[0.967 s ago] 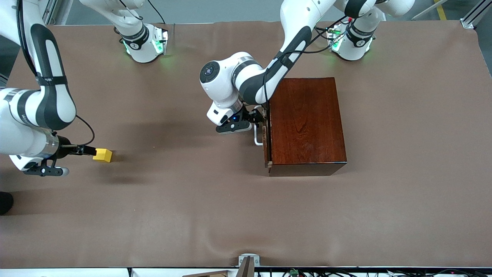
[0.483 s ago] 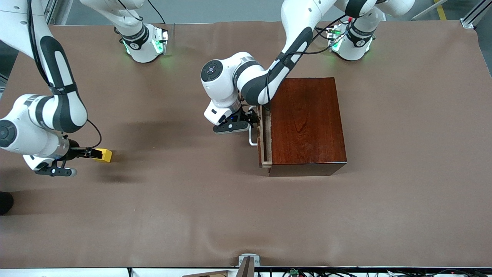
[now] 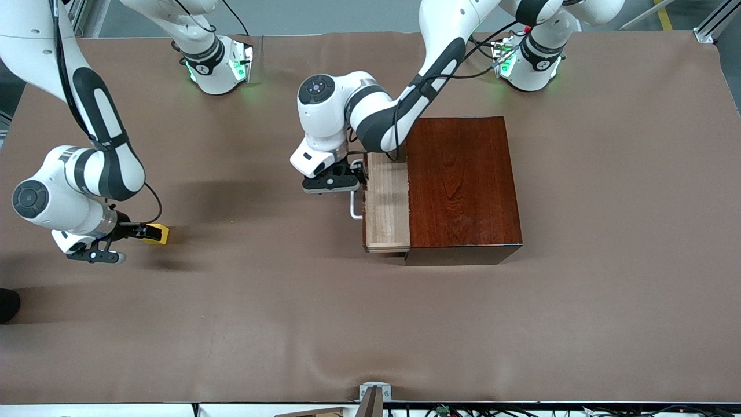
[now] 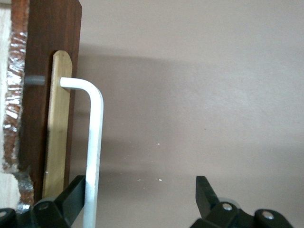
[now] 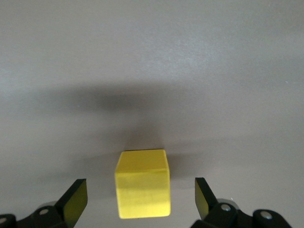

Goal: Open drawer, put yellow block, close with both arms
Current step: 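Grasp the yellow cube with the right gripper while the left gripper withdraws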

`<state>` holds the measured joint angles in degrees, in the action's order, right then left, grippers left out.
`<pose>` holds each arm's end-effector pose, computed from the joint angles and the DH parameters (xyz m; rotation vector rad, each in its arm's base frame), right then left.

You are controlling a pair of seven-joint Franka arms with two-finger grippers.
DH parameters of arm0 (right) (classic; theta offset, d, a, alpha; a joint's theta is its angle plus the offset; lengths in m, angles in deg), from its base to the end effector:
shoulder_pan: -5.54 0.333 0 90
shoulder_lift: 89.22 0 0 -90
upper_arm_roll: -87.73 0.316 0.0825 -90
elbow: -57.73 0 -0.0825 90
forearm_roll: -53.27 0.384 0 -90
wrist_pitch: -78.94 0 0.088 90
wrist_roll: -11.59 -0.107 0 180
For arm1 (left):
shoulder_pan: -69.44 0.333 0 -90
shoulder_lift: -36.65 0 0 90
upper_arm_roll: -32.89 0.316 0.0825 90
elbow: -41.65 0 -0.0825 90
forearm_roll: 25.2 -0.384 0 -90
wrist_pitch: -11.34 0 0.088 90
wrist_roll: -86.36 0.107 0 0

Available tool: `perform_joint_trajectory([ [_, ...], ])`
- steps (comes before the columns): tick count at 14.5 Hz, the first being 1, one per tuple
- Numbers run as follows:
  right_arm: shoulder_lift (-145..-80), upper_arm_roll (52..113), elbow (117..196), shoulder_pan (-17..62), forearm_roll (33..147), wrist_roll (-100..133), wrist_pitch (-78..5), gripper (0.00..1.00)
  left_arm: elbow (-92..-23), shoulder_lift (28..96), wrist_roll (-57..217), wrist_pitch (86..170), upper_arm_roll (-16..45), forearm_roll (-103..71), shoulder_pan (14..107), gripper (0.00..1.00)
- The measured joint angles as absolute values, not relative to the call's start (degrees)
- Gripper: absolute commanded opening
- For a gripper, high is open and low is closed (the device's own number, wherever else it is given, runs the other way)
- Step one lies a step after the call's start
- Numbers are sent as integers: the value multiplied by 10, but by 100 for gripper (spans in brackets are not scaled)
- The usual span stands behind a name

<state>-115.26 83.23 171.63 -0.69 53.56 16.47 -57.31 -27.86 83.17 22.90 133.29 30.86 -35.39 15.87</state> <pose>0.5939 -0.1113 0.2283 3.1136 -0.1543 -0.1039 0.4455 -0.6234 0.2995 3.1063 0.0982 0.2571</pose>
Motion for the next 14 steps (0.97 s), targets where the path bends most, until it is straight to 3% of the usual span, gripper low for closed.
perform_joint_trajectory([
  [3, -1159, 832, 1728, -12, 536, 165, -603, 90, -278, 832, 224, 1334, 310, -354, 158, 100],
  [5, -1162, 833, 1748, -12, 536, 165, -640, 73, -278, 832, 223, 1334, 310, -354, 158, 100],
  [6, -1164, 833, 1755, -12, 536, 165, -650, 63, -278, 832, 223, 1334, 310, -354, 158, 100],
  [7, -1165, 834, 1760, -12, 536, 165, -654, 30, -278, 832, 223, 1335, 310, -354, 158, 100],
  [11, -1165, 834, 1762, -12, 536, 164, -655, 7, -278, 835, 208, 1378, 308, -352, 154, 100],
  [14, -1165, 834, 1762, -12, 536, 164, -655, 2, -278, 835, 202, 1392, 309, -352, 154, 100],
])
